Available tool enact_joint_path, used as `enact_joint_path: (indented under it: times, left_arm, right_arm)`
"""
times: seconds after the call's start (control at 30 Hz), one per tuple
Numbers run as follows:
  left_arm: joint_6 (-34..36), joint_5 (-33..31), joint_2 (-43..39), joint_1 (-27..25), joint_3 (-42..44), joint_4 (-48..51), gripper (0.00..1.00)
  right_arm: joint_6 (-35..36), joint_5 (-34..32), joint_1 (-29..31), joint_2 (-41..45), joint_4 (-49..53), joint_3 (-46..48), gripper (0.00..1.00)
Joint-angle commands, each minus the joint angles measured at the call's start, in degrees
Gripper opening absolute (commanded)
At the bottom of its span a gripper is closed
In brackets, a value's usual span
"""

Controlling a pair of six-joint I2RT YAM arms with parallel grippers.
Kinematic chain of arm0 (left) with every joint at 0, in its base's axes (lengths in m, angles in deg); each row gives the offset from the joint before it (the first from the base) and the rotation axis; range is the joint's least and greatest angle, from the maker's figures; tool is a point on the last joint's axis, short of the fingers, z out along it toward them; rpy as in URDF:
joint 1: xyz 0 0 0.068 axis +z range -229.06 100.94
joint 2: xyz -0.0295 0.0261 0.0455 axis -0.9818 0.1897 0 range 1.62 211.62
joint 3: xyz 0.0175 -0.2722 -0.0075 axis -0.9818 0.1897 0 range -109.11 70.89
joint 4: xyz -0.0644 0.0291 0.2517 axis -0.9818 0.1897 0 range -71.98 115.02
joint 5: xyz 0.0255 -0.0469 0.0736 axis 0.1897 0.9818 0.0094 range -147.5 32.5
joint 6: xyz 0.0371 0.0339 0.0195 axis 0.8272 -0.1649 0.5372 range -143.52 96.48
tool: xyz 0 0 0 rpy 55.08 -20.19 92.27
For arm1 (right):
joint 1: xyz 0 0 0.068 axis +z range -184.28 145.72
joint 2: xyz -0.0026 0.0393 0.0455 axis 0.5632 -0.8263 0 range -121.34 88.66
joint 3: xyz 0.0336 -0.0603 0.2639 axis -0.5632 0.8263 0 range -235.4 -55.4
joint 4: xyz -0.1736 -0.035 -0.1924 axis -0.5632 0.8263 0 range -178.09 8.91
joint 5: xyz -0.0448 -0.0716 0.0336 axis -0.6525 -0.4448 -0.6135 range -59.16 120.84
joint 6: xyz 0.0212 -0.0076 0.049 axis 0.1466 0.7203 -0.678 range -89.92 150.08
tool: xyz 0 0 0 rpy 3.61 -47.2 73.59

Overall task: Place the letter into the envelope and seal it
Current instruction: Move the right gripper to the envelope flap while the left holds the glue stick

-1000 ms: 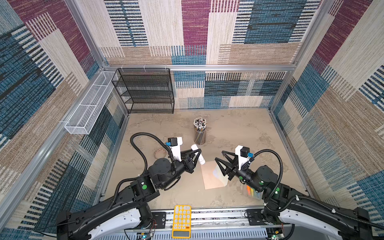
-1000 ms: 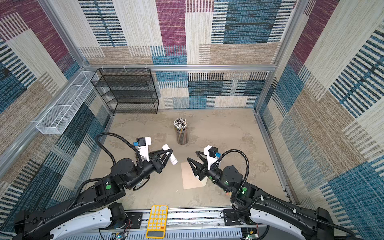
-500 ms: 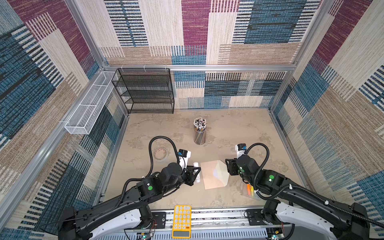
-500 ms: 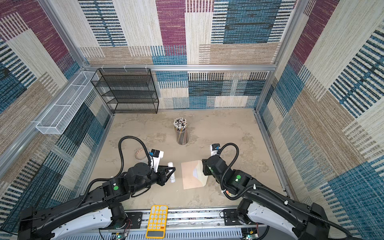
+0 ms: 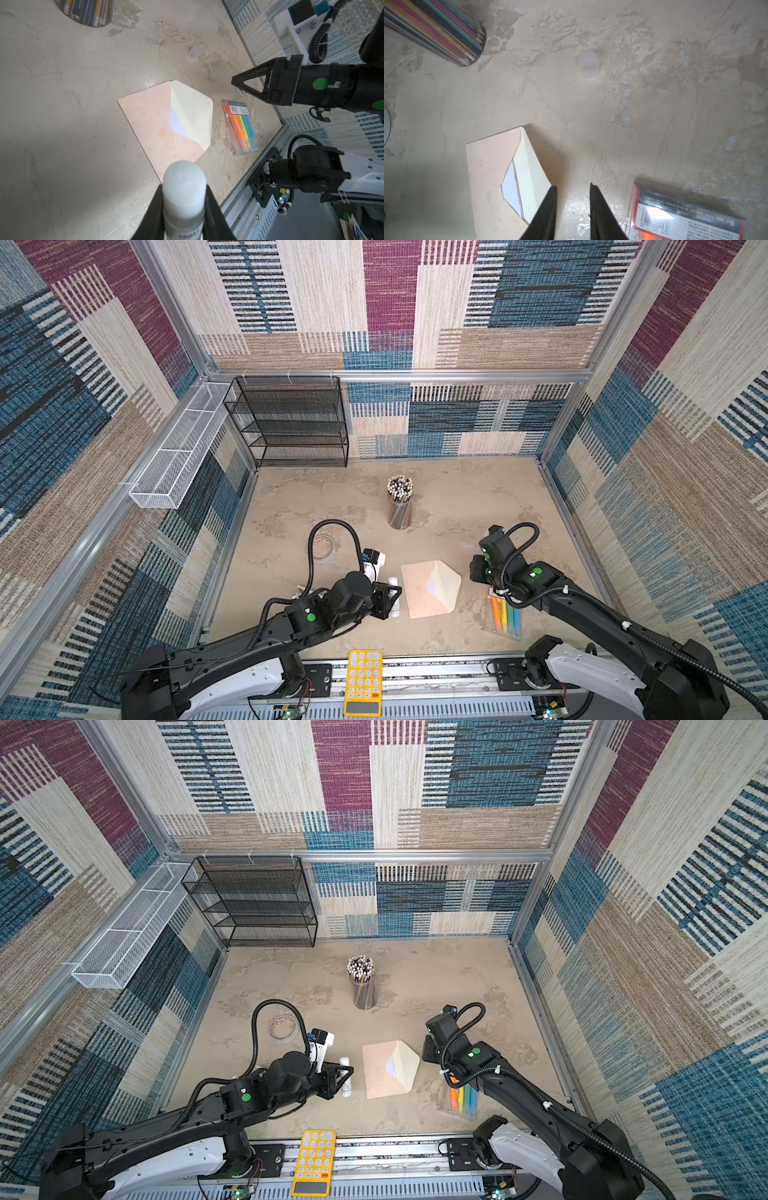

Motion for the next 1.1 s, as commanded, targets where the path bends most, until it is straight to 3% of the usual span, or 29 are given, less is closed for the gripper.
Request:
enact_joint_path:
  times: [0.0, 0.2, 0.53, 1.07]
  left_arm:
    - [-1.9, 1.0, 0.5, 0.0, 0.2, -2.8, 0.10]
    - [-2.3, 1.6, 1.6, 0.0, 0.4, -3.9, 0.10]
    - [-4.7, 2.5, 6.5, 0.8, 0.6, -7.0, 0.10]
    - [-9.1, 15.0, 30.2, 7.4, -6.6, -16.0, 0.08]
  right_arm:
    - [1.2, 3.3, -1.8, -1.2, -0.8, 0.0, 0.21]
    - [2.6, 7.3, -2.7, -5.5, -3.2, 0.4, 0.11]
    - [4.1, 11.4, -2.7, -10.8, -6.3, 1.0, 0.06]
    - [6.7, 15.3, -2.7, -12.6, -6.0, -0.2, 0.06]
